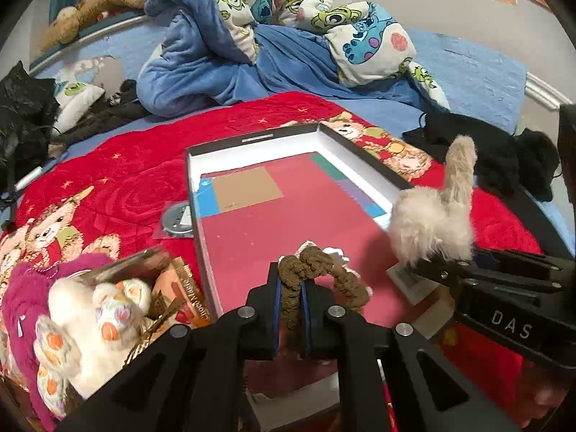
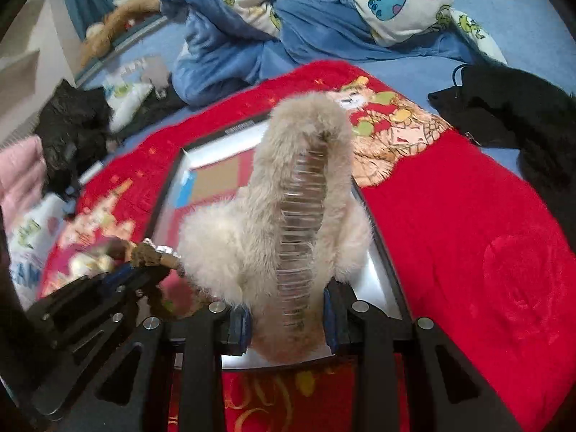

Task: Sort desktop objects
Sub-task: 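Carry the hair tie with the left tool while the right tool carries the clip into the black box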

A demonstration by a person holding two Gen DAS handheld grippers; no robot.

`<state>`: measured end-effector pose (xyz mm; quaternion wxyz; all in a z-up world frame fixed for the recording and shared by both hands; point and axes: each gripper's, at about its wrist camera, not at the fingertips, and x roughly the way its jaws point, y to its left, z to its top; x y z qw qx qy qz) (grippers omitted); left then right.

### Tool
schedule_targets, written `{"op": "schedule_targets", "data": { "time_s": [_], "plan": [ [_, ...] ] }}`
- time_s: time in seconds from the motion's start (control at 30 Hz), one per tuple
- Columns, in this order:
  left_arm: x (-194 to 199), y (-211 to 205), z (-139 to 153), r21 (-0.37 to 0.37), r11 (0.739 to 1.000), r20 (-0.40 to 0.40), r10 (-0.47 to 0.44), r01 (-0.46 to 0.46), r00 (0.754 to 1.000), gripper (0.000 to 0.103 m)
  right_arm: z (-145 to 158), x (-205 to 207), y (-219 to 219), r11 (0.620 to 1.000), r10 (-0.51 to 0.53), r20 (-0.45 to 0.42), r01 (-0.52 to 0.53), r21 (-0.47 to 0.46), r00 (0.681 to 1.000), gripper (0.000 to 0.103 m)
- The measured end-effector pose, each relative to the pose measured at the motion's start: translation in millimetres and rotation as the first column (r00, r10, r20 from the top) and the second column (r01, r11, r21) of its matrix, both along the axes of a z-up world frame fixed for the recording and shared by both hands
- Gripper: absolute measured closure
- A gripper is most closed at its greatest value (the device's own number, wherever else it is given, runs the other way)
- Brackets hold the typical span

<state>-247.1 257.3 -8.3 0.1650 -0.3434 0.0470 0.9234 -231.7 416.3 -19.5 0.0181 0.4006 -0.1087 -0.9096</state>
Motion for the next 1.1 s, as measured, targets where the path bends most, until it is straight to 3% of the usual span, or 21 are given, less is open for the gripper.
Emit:
{"op": "schedule_targets", "data": {
  "time_s": [0.2,0.57,0.77,0.97,1.1],
  "plan": [
    [2.7,-0.2,-4.4,0.016,1.000,0.001,-0.008,0.008,1.000,0.093,-11.3,-5.0,-12.3,0.999,0.021,0.041,-0.022,0.027,0.999,0.072],
    [5.7,4.6,-12.3,-0.026,0.999,-0.016,0.022,-0.023,1.000,0.093,-21.9,-15.3,-25.6,0.982,-0.028,0.066,0.015,0.189,0.997,0.072],
    [6.3,5.3,-12.4,-0.031,0.999,-0.020,0.026,-0.027,0.999,0.093,-21.7,-14.5,-23.9,0.982,-0.028,0.055,0.018,0.187,0.998,0.072],
    [6.7,5.4,-12.6,-0.028,0.999,-0.016,0.031,-0.031,0.999,0.093,-16.9,-10.4,-26.0,0.994,0.027,0.040,-0.031,0.106,0.999,0.072],
    [7.2,5.6,-12.5,-0.027,0.999,-0.015,0.031,-0.032,0.999,0.093,-18.3,-11.2,-30.4,0.992,0.021,0.046,-0.027,0.123,0.999,0.072]
  ]
}}
